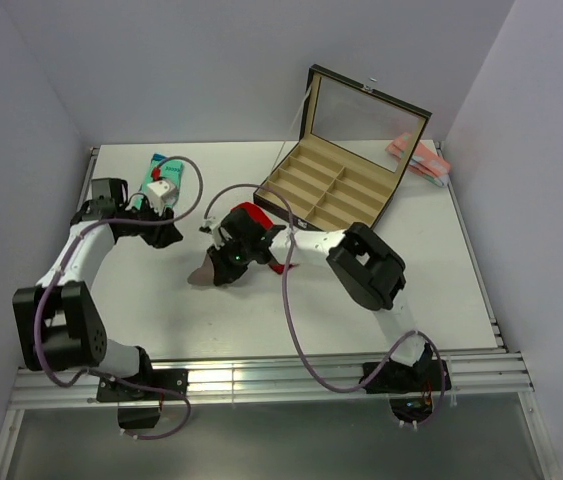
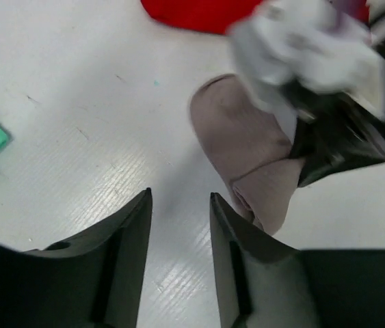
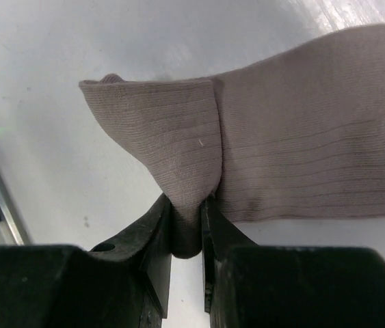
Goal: Roll the socks
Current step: Roll the sock at the center of the board.
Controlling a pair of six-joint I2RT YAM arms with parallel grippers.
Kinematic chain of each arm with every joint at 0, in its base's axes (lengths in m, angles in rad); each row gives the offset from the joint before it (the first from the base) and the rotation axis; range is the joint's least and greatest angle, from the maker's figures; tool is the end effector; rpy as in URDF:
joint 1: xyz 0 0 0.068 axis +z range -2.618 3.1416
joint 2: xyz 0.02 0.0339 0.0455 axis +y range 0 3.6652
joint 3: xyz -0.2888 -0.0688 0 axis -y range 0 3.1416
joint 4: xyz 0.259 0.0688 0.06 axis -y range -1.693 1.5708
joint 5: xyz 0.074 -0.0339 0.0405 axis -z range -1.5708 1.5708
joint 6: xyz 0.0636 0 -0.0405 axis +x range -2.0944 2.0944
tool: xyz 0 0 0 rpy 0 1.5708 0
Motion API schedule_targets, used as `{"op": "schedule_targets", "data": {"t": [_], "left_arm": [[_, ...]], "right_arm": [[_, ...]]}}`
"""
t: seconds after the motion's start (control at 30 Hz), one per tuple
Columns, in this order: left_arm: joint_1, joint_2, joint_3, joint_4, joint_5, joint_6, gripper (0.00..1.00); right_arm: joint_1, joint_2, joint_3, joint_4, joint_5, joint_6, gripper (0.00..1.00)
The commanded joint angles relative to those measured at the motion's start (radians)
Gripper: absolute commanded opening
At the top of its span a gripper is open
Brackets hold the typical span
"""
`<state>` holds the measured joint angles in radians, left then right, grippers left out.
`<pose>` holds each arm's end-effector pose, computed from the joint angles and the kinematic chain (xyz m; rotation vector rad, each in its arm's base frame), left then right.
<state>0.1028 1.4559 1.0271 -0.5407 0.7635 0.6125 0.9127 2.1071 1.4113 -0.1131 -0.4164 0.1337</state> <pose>0.3181 -0.0114 0.2484 0.8424 2.1173 -0.6049 0.2830 0.4082 0.1462 -1.1510 2.2441 0.9628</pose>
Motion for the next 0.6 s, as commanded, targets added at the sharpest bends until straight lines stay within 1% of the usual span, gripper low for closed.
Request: {"op": "schedule_targets", "data": {"t": [0.0, 0.03, 0.07, 0.1, 0.13, 0.17, 0.2, 0.27, 0.3, 0.37, 0.4, 0.57], "left_arm": [[-0.040, -0.130, -0.097, 0.067, -0.027, 0.139, 0.46], [-0.057, -0.159, -0.131, 0.091, -0.050, 0.165, 0.47], [-0.093, -0.195, -0.210, 0.155, -0.111, 0.177, 0.48], [-0.132, -0.269, -0.254, 0.185, -0.145, 0.200, 0.48], [-0.161, -0.311, -0.297, 0.223, -0.177, 0.214, 0.49], [-0.214, -0.351, -0.384, 0.267, -0.231, 0.230, 0.51], [-0.236, -0.421, -0.424, 0.336, -0.256, 0.237, 0.54], [-0.296, -0.466, -0.496, 0.375, -0.286, 0.266, 0.56], [-0.305, -0.494, -0.512, 0.389, -0.293, 0.277, 0.60], [-0.324, -0.508, -0.545, 0.398, -0.299, 0.305, 0.61], [-0.327, -0.517, -0.561, 0.412, -0.308, 0.314, 0.63], [-0.345, -0.540, -0.656, 0.482, -0.308, 0.427, 0.65]], "right_arm": [[-0.055, 0.094, 0.119, -0.195, -0.194, 0.044, 0.01], [-0.064, 0.109, 0.141, -0.216, -0.206, 0.049, 0.01], [-0.072, 0.125, 0.161, -0.253, -0.247, 0.059, 0.02], [-0.080, 0.155, 0.201, -0.276, -0.275, 0.061, 0.02], [-0.095, 0.168, 0.215, -0.290, -0.291, 0.063, 0.02], [-0.100, 0.174, 0.221, -0.298, -0.295, 0.075, 0.03], [-0.104, 0.191, 0.235, -0.306, -0.306, 0.075, 0.03], [-0.115, 0.203, 0.239, -0.306, -0.334, 0.086, 0.04], [-0.117, 0.215, 0.244, -0.309, -0.346, 0.087, 0.04], [-0.126, 0.226, 0.245, -0.310, -0.360, 0.093, 0.04], [-0.127, 0.234, 0.252, -0.315, -0.364, 0.092, 0.04], [-0.133, 0.246, 0.252, -0.315, -0.390, 0.102, 0.05]]}}
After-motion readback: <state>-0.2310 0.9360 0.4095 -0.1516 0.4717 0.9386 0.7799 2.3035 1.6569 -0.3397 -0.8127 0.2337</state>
